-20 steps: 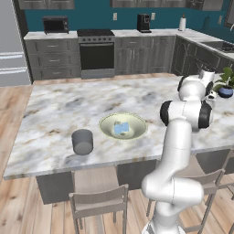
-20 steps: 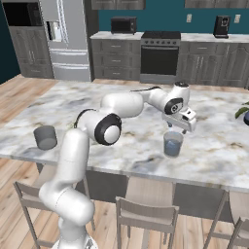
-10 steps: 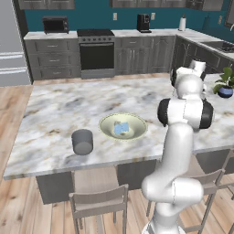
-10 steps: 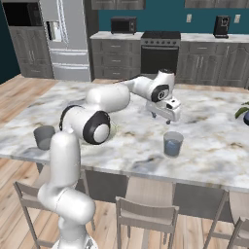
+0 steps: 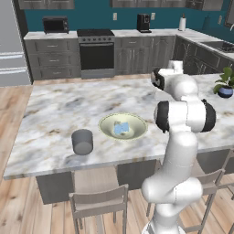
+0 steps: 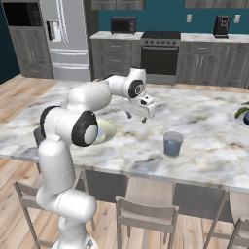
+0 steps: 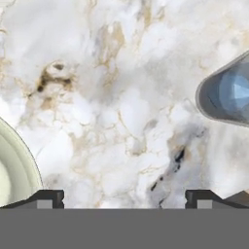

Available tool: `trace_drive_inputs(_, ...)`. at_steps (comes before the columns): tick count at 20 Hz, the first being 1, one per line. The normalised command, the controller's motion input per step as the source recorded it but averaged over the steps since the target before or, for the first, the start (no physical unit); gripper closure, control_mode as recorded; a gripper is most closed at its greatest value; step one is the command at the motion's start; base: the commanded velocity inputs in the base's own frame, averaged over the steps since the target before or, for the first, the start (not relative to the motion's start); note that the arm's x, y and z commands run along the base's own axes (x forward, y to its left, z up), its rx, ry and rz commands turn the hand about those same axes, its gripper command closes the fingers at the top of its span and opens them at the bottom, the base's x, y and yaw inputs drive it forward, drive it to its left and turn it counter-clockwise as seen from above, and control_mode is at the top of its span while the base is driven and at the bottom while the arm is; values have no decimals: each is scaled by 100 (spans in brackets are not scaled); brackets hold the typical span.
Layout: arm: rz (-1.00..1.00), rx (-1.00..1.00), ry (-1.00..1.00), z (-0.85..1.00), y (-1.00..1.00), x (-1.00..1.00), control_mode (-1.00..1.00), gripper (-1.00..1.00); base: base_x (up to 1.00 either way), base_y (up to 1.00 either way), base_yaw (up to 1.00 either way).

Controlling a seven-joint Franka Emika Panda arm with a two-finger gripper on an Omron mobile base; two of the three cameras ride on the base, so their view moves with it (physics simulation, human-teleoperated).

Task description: There are four ice cubes in the ice bowl. Place two ice cubes in each glass of water.

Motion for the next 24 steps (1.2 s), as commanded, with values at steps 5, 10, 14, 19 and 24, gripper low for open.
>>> trace_drive_inputs(5, 17, -1, 20, 0, 100, -6, -100, -100, 0, 0, 0)
trace_drive_inputs(10, 18, 0, 20, 3, 100, -4, -100, -100, 0, 0, 0)
trace_drive_inputs(14, 19, 0, 22, 0, 100, -2, -100, -100, 0, 0, 0)
trace_drive_inputs(19, 15, 13, 10, -21, 72, 0, -100, -100, 0, 0, 0)
trace_drive_inputs(24, 7, 19, 14, -62, 26, 1, -100, -100, 0, 0, 0)
